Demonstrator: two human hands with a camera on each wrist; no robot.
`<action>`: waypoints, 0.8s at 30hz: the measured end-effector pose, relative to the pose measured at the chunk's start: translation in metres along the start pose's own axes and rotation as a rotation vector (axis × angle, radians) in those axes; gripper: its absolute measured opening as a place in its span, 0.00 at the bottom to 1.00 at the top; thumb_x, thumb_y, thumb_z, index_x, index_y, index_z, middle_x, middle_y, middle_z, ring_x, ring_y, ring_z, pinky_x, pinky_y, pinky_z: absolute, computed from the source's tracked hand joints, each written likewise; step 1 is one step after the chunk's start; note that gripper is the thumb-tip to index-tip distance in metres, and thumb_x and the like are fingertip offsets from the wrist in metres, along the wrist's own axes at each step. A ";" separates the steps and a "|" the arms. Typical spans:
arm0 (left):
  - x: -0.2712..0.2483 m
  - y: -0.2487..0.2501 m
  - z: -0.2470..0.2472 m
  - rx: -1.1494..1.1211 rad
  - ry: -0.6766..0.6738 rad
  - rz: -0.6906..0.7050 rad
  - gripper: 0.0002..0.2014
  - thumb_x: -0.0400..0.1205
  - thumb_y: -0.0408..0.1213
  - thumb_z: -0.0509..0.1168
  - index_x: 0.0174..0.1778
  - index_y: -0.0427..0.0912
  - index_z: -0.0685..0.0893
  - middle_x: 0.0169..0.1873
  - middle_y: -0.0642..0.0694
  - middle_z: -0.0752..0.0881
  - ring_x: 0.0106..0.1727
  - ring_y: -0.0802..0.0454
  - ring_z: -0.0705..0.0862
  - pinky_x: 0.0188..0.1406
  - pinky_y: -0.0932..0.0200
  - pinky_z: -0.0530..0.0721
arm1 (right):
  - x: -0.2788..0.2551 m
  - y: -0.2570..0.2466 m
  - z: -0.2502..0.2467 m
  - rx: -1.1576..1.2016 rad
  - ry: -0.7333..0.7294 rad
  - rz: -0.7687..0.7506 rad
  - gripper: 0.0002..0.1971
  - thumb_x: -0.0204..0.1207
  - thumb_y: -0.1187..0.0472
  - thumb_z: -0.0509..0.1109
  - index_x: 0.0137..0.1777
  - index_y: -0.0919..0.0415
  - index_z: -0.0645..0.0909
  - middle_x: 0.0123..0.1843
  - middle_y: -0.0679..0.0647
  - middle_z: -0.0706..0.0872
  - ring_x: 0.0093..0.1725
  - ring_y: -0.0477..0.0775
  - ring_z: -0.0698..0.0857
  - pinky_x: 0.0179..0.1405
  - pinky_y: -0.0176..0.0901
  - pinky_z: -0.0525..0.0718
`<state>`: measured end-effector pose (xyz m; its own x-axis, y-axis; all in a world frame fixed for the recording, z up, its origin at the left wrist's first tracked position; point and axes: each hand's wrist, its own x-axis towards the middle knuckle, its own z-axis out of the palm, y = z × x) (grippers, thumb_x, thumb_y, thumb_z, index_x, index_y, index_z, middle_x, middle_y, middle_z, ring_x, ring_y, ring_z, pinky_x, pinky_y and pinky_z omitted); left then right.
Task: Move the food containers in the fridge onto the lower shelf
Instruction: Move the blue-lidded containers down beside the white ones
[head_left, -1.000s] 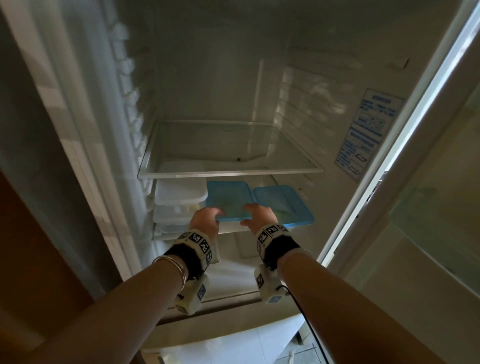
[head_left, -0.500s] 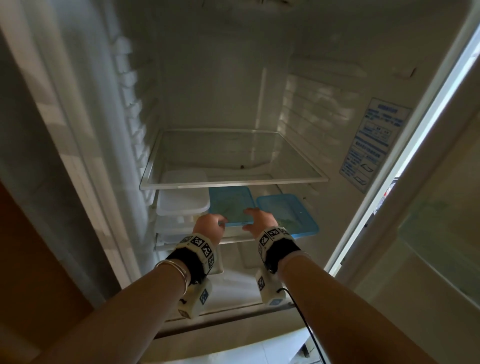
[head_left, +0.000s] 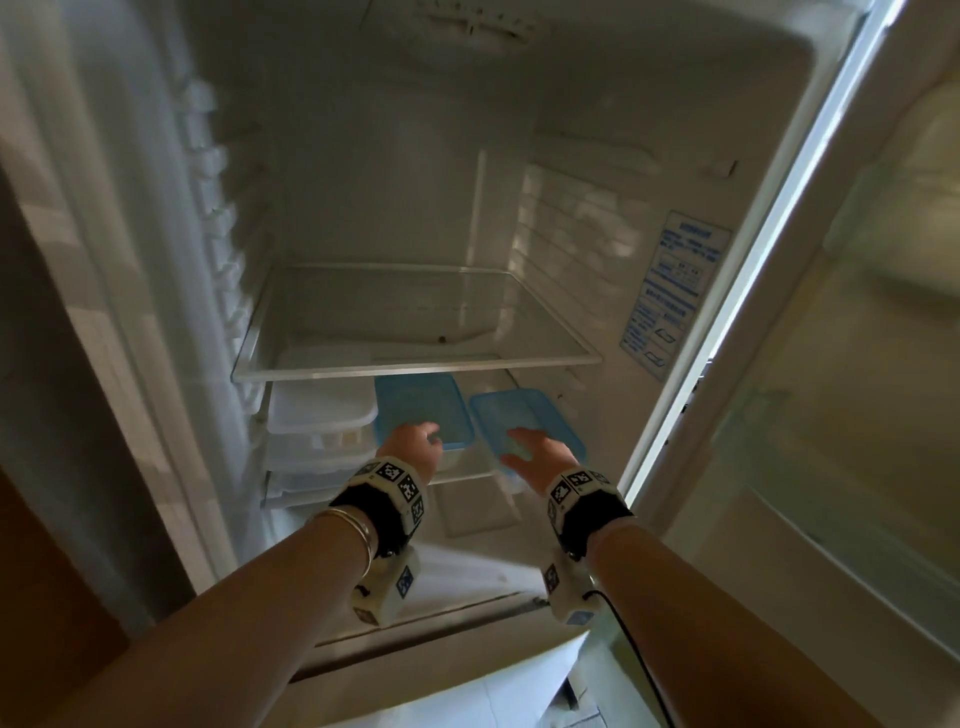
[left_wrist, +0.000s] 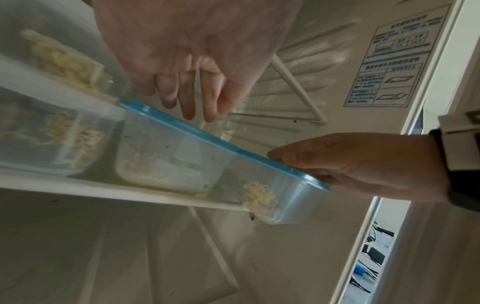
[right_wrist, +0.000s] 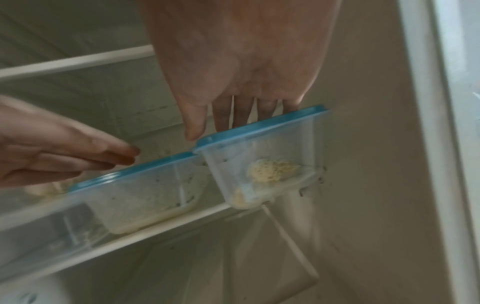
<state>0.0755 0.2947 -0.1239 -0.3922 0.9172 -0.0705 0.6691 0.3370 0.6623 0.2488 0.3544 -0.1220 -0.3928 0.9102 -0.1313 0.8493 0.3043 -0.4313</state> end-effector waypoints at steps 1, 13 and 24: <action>0.002 0.004 0.003 0.011 -0.005 0.001 0.21 0.85 0.37 0.57 0.74 0.37 0.75 0.74 0.38 0.77 0.76 0.43 0.74 0.76 0.57 0.69 | 0.000 0.003 0.000 -0.022 -0.016 -0.014 0.29 0.80 0.48 0.64 0.80 0.51 0.64 0.82 0.53 0.66 0.79 0.56 0.69 0.80 0.49 0.65; 0.029 -0.004 0.019 0.091 0.028 0.046 0.20 0.84 0.37 0.59 0.72 0.39 0.79 0.75 0.38 0.74 0.77 0.44 0.71 0.80 0.58 0.65 | 0.019 0.021 0.001 -0.115 -0.152 -0.072 0.38 0.76 0.46 0.68 0.83 0.43 0.53 0.86 0.42 0.49 0.86 0.50 0.45 0.84 0.61 0.40; 0.034 -0.016 0.018 0.080 0.047 0.107 0.19 0.81 0.36 0.64 0.70 0.43 0.81 0.75 0.42 0.75 0.77 0.47 0.72 0.80 0.61 0.65 | 0.054 0.007 0.005 -0.147 -0.150 -0.061 0.36 0.78 0.45 0.65 0.83 0.42 0.52 0.87 0.41 0.48 0.86 0.49 0.45 0.85 0.57 0.44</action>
<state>0.0629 0.3248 -0.1500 -0.3434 0.9386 0.0335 0.7561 0.2552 0.6027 0.2322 0.4042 -0.1369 -0.4835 0.8404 -0.2448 0.8605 0.4051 -0.3090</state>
